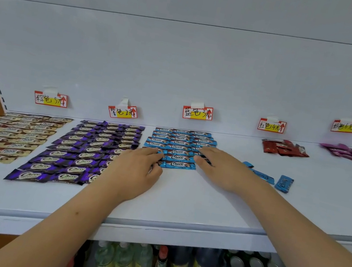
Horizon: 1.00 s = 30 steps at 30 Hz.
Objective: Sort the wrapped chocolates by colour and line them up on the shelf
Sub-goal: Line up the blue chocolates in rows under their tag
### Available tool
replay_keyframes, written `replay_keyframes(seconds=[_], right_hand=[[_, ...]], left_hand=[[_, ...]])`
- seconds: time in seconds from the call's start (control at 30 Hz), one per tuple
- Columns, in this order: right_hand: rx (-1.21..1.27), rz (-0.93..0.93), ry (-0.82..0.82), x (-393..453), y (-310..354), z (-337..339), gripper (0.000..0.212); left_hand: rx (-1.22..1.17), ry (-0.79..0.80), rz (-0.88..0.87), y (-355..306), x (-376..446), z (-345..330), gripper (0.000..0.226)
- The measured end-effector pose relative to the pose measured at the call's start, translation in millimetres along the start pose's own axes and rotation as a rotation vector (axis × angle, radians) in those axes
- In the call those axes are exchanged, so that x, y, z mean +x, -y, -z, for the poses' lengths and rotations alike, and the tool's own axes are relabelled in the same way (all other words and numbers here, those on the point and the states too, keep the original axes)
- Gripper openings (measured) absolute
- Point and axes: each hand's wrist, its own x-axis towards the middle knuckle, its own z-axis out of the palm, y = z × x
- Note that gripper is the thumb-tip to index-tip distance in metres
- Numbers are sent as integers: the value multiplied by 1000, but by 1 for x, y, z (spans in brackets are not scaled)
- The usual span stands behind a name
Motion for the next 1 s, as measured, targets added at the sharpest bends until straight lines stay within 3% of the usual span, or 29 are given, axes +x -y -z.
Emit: replay_keyframes(seconds=[0.1, 0.23, 0.47, 0.63, 0.77, 0.93, 1.0], right_hand=[[17, 9, -15, -1, -5, -5, 50], [15, 38, -26, -3, -4, -5, 54], [-52, 71, -117, -5, -4, -9, 63], [-87, 89, -164, -9, -1, -8, 59], [-60, 75, -143, -9, -2, -9, 58], [-53, 55, -122, -7, -3, -10, 60], [-47, 59, -126, -7, -4, -10, 60]], left_hand=[[-7, -7, -4, 1, 0, -1, 48], [-17, -6, -8, 0, -1, 1, 65], [-9, -54, 26, 6, 12, 6, 63], [52, 82, 102, 11, 44, -5, 48], [49, 100, 112, 13, 49, -17, 39], [122, 57, 84, 10, 50, -19, 41], [156, 55, 84, 10, 53, -17, 53]])
